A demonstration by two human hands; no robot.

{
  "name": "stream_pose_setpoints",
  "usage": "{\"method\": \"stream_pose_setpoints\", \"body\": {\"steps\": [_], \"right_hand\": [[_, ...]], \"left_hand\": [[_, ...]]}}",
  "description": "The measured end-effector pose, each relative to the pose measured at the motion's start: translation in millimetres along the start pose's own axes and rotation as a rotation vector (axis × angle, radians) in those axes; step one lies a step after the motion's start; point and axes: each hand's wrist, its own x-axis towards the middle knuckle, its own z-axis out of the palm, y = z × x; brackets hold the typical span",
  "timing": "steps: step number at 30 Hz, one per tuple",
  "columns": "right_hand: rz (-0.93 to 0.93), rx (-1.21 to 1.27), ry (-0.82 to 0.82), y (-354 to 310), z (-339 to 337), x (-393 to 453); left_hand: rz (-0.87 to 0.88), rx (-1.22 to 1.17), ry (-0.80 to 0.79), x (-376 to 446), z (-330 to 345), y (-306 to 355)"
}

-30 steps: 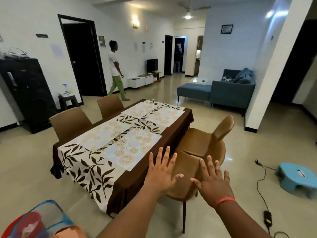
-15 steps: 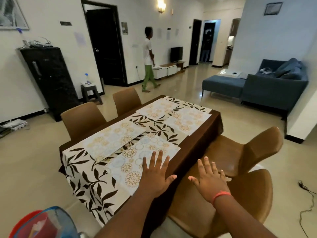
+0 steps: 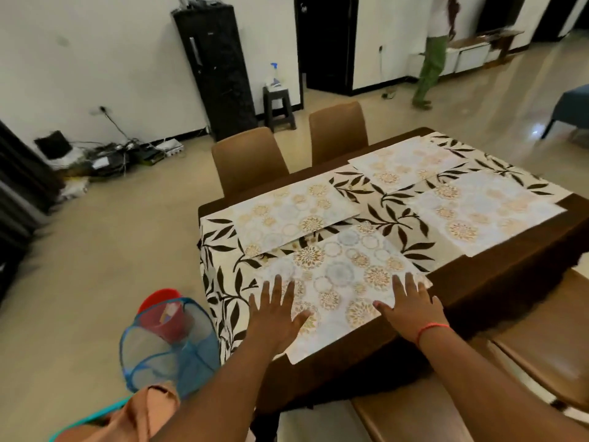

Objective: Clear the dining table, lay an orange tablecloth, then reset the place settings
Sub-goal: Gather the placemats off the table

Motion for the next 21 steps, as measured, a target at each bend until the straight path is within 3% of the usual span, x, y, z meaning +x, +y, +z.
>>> {"method": "stream_pose_setpoints", "body": {"steps": [3, 11, 15, 21], "right_hand": [[-0.002, -0.036, -0.05, -12.8, 0.6, 37.4], [0.088, -0.051, -0.14, -34.0, 9.7, 123.6], [0.128, -0.058, -0.196, -30.0, 17.2, 147.5], [0.167, -0.064, -0.248, -8.7, 14.5, 188.6]], "left_hand": [[-0.092, -0.037, -0.063, 24.6, 7.1, -16.5], [-0.137, -0.127, -0.199, 105.7, 26.1, -41.8], [-0.282, -0.269, -0.302, 123.8, 38.4, -50.8], [-0.5, -0.33, -0.297, 149.5, 42.8, -54.8]]}}
